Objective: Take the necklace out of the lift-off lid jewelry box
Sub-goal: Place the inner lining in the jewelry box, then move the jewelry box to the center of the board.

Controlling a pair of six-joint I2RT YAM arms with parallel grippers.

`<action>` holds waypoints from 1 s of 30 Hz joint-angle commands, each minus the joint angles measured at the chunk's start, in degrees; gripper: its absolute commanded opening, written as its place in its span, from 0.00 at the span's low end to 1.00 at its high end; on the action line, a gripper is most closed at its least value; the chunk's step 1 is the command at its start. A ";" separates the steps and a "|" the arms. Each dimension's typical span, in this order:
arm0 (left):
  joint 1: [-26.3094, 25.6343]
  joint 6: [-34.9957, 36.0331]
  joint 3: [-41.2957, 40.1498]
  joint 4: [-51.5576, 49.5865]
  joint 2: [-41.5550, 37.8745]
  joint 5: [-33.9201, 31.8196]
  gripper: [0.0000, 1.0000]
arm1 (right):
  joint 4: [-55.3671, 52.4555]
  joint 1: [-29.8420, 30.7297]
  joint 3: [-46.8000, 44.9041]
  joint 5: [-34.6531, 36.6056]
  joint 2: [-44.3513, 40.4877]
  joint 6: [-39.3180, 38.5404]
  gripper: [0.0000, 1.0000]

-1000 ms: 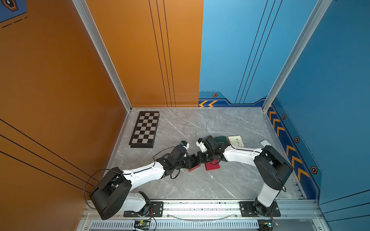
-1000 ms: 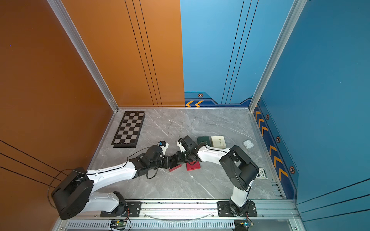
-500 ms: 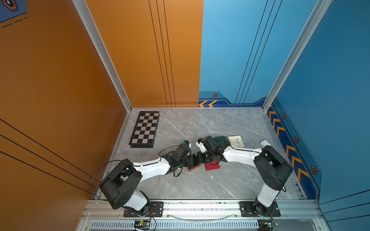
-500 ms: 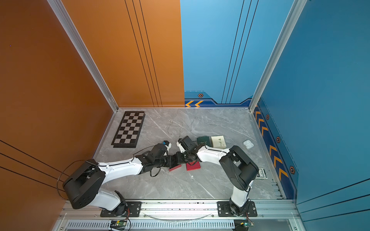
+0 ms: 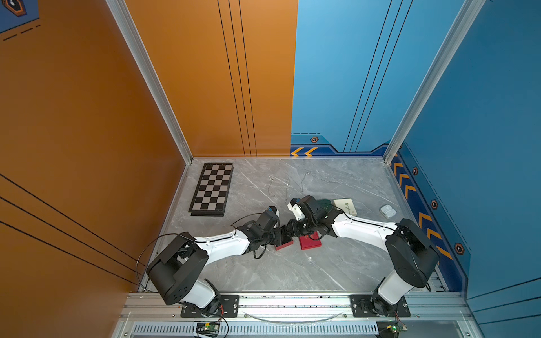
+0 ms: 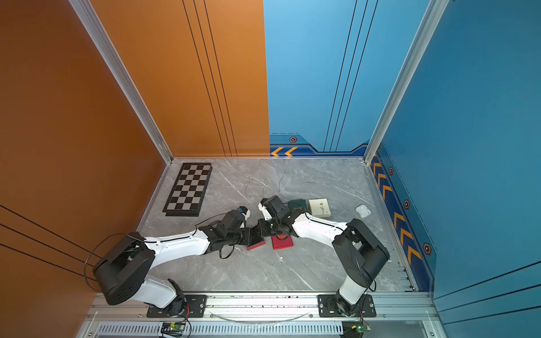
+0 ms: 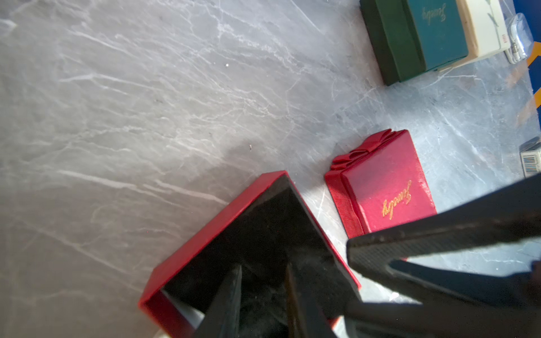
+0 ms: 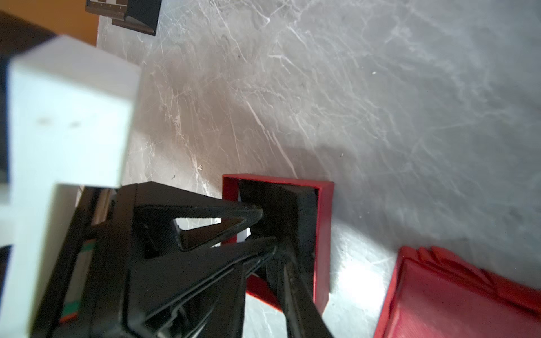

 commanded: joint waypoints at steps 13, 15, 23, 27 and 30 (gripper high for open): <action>0.58 3.09 0.24 -8.23 -10.88 -4.91 0.31 | -2.04 1.05 2.71 2.31 1.64 -1.02 0.23; 1.05 3.23 -0.60 -9.69 -13.57 -6.31 0.31 | -2.10 1.32 3.31 2.62 2.26 -1.13 0.23; 3.53 3.94 -3.20 -15.83 -23.56 -8.76 0.32 | -2.98 2.16 5.20 5.02 5.61 -1.61 0.23; 4.15 4.15 -4.98 -15.56 -27.22 -8.66 0.32 | -4.03 2.67 6.21 7.27 7.83 -2.51 0.23; 4.48 4.08 -5.37 -15.67 -28.61 -8.39 0.32 | -4.71 3.20 6.86 8.09 9.50 -2.97 0.23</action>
